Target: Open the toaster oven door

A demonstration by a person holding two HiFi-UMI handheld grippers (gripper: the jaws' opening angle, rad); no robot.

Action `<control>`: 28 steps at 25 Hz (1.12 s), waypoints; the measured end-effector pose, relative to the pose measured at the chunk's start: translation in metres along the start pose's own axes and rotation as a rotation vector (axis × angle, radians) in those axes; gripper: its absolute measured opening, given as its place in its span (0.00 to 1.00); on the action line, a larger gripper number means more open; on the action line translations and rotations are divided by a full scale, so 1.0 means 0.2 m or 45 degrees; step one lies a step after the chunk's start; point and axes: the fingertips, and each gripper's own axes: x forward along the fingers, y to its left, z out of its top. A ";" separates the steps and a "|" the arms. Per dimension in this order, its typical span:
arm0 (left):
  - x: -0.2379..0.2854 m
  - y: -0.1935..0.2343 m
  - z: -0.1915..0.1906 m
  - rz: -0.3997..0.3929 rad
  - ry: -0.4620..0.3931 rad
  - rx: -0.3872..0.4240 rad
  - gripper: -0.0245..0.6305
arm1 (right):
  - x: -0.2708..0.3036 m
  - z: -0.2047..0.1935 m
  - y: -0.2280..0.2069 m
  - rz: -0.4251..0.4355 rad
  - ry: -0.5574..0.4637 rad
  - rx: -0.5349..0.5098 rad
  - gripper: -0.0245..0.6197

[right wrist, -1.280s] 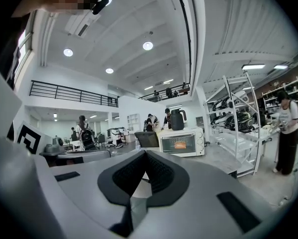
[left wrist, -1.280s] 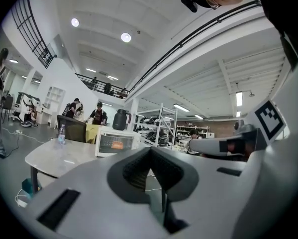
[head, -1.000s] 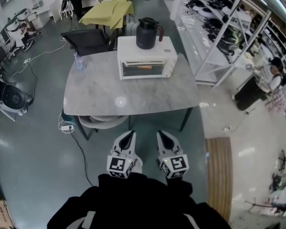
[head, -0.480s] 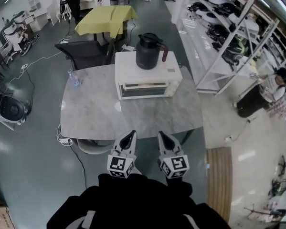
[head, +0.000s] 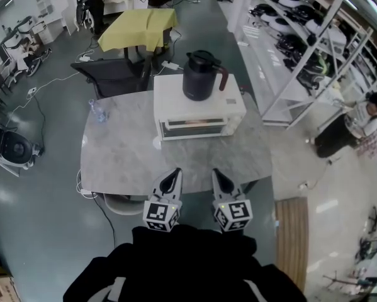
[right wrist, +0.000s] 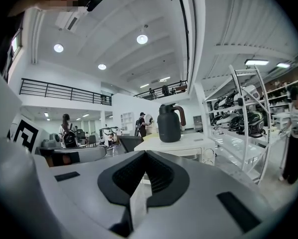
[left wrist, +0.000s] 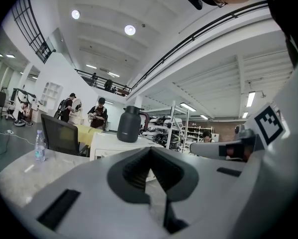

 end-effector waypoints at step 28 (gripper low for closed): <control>0.46 0.18 0.08 0.250 0.029 -0.040 0.04 | 0.40 0.10 -0.47 0.055 0.086 0.049 0.04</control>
